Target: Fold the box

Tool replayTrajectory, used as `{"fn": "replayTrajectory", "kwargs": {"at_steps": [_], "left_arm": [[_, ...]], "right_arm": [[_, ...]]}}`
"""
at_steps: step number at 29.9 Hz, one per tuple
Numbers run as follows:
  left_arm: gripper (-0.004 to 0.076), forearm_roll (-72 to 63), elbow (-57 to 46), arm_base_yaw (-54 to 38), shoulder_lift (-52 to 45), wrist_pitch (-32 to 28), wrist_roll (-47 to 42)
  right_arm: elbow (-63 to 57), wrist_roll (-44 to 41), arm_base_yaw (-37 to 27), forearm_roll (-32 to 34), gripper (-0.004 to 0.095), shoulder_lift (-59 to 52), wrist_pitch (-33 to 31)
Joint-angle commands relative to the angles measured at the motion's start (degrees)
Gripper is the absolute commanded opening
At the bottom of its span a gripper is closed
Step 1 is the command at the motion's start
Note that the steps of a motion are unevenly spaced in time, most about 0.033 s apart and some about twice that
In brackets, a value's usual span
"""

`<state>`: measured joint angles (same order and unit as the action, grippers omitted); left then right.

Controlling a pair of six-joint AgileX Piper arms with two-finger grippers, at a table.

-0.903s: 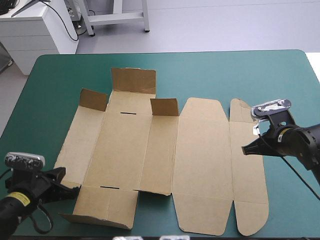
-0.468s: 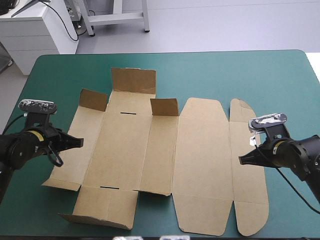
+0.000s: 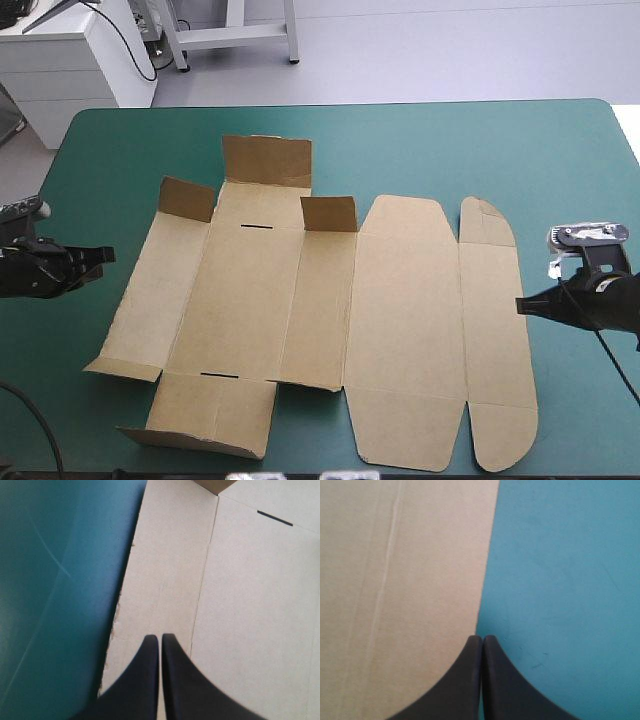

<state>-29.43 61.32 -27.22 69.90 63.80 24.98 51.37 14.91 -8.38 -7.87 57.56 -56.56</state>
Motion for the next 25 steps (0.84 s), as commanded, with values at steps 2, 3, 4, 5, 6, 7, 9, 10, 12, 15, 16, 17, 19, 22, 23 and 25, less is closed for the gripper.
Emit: {"fn": "replayTrajectory", "kwargs": {"at_steps": [2,3,4,5,6,7,9,10,12,15,16,17,19,22,23,25], "left_arm": [[0.0008,-7.5,1.9,-5.4,0.7,1.0,6.6],[0.0008,-7.2,1.9,-5.5,0.8,0.0,6.6],[0.0008,-7.1,1.9,-5.5,0.8,-0.7,6.6],[0.0008,-7.4,1.9,-5.5,0.9,-1.0,6.6],[0.0008,-7.6,1.9,-5.5,1.0,-1.0,6.6],[0.0009,-7.6,1.9,-5.5,1.1,-0.9,6.6],[0.0017,-6.7,1.9,-5.5,1.2,-0.8,6.9],[0.0034,-5.9,1.9,-5.5,1.3,-0.3,8.2],[0.0093,-4.9,1.9,-5.4,1.8,0.9,9.1],[0.0264,-4.8,1.9,-5.4,3.3,2.4,9.1],[0.034,-4.8,1.9,-5.4,4.0,2.4,9.1],[0.0413,-4.8,1.9,-5.4,4.7,2.0,8.8],[0.0515,-4.8,1.9,-5.4,6.1,1.2,8.7],[0.0532,-4.8,1.9,-5.4,8.4,0.6,9.4],[0.0528,-4.8,1.9,-5.4,9.4,0.6,10.7],[0.0526,-5.0,1.9,-5.4,11.2,0.8,13.1]], "right_arm": [[1.5,6.7,-2.6,-9.6,-0.002,-0.8,1.6],[1.5,6.7,-2.6,-10.1,-0.002,-0.8,1.2],[1.5,6.7,-2.6,-10.3,-0.002,-0.8,1.1],[1.5,6.7,-2.6,-10.4,-0.0019,-0.8,1.1],[1.5,6.7,-2.6,-10.4,-0.002,-0.8,1.1],[1.5,6.7,-2.6,-10.4,-0.002,-0.8,1.2],[1.5,6.7,-2.6,-10.4,-0.002,-0.8,1.7],[1.5,6.8,-2.6,-10.4,-0.0021,-0.8,2.0],[1.5,7.4,-2.6,-10.4,-0.0021,-0.8,2.2],[1.5,7.5,-2.6,-10.4,-0.002,-0.8,2.3],[1.5,7.5,-2.6,-10.4,-0.0021,-0.8,2.3],[1.5,7.5,-2.6,-10.4,-0.0021,-0.8,2.4],[1.5,7.8,-2.6,-10.4,-0.0021,-0.8,2.5],[1.5,7.8,-2.6,-10.4,-0.0021,-0.8,2.5],[1.5,7.8,-2.6,-10.4,-0.0021,-0.8,2.5],[1.5,7.8,-2.6,-10.4,-0.0021,-0.8,2.4]]}}
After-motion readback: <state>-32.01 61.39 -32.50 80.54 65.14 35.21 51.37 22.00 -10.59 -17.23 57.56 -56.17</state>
